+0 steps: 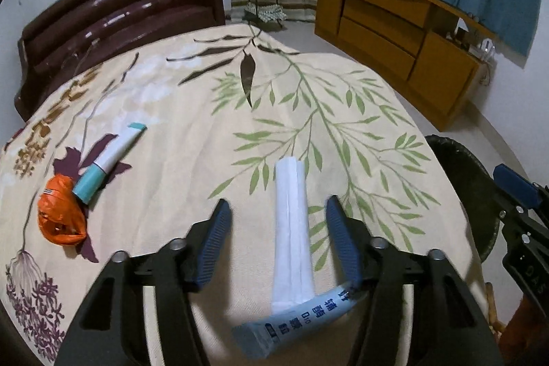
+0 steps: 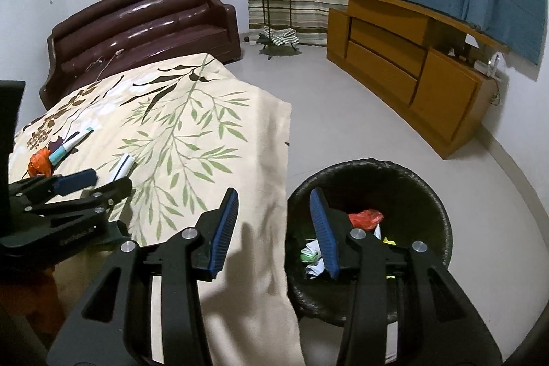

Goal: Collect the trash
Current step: 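Move both tools back to the bed and close the left tool on a white tube, then grasp the blue-printed white sachet with the right tool while the left tool holds the white tube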

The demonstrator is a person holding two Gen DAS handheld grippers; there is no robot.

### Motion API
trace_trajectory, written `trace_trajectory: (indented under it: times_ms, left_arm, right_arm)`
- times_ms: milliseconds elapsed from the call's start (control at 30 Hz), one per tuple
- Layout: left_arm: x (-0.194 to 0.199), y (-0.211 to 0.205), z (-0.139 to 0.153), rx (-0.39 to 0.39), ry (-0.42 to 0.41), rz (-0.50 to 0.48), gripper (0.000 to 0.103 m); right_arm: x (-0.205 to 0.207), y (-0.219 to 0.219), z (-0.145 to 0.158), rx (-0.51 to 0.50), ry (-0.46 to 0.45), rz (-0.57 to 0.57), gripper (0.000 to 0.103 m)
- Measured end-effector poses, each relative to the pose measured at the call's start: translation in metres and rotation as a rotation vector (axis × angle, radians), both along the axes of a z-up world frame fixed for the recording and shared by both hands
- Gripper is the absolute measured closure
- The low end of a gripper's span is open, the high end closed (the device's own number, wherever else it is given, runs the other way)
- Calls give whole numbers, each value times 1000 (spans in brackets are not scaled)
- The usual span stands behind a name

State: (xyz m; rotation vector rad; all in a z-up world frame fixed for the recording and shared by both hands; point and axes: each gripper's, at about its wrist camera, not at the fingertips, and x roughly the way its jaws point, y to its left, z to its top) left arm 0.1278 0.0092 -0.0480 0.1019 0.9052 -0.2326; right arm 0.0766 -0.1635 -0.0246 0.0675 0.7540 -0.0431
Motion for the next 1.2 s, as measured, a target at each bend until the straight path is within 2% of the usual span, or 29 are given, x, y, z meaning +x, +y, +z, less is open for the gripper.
trace_trajectory:
  times_ms: [33,100,200,333,567,1200]
  left_arm:
    - [0,0,0,4,-2,-7,57]
    - [0,1,1,8,-9,-23,75]
    - [0,4,2,-19,-3,-37,86]
    - [1,9,6,-41,-12,-35,87]
    - [-2,24,26,-45,-77,-21,87]
    - [-29,110,43,-58,-116,80,87]
  right_arm:
    - [1,2,0,-1,2,3,61]
    - [2,5,0,-4,5,7,60]
    - [5,8,-1,-7,9,11,60]
    - [7,14,0,-11,10,19,60]
    - [8,31,4,-20,5,45,60]
    - [-15,94,13,-47,10,121,61]
